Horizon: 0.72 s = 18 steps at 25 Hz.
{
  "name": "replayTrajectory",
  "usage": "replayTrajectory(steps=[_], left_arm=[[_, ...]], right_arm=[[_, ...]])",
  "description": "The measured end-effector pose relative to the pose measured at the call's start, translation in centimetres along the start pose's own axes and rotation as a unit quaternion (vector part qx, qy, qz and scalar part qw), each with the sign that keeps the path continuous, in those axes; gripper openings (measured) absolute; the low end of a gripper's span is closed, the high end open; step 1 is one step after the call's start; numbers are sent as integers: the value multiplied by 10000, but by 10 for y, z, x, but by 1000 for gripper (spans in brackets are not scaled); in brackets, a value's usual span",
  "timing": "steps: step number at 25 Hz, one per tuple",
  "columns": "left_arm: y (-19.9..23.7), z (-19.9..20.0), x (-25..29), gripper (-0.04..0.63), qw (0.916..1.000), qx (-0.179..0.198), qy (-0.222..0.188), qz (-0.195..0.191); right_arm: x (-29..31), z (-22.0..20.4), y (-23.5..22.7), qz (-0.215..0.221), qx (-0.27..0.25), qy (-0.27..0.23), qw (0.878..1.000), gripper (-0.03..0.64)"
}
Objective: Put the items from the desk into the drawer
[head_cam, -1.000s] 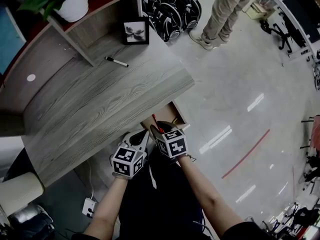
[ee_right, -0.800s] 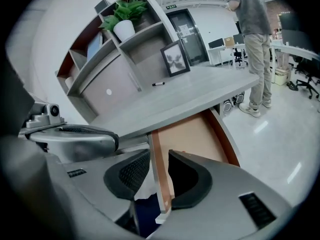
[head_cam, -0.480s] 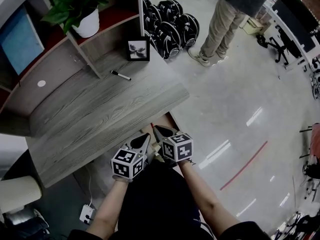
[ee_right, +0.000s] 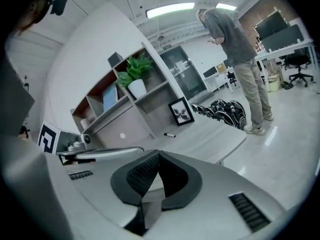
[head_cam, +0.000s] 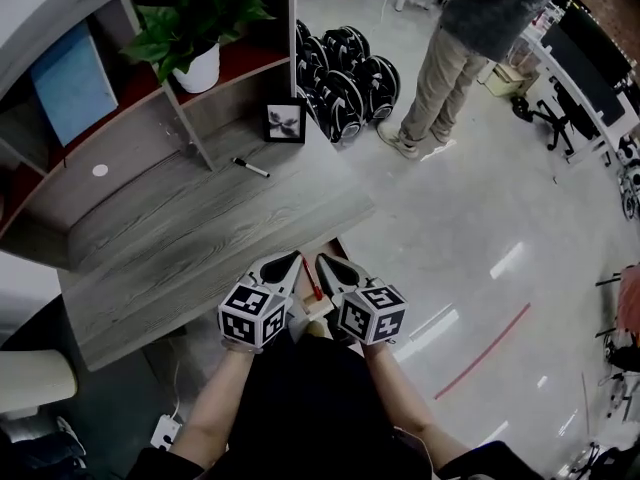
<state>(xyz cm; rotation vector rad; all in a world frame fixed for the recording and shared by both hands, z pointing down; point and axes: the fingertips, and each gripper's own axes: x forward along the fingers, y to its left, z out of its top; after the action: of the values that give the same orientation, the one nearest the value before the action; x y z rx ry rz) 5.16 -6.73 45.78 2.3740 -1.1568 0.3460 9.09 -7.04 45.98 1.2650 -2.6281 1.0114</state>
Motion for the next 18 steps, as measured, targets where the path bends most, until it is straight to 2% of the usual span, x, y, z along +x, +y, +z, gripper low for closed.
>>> replayTrajectory(steps=[4,11,18], left_arm=[[5,15,-5,0,9999,21,-159,59],[28,26,-17,0,9998,-105,-180,60],[44,37,-16,0,9999,-95,-115,-53]], right_arm=[[7,18,11,136,159,-229,9995,-8],[35,29,33,221,67,-181,9996,-8],[48,40,32,-58,99,-246,9996,-8]])
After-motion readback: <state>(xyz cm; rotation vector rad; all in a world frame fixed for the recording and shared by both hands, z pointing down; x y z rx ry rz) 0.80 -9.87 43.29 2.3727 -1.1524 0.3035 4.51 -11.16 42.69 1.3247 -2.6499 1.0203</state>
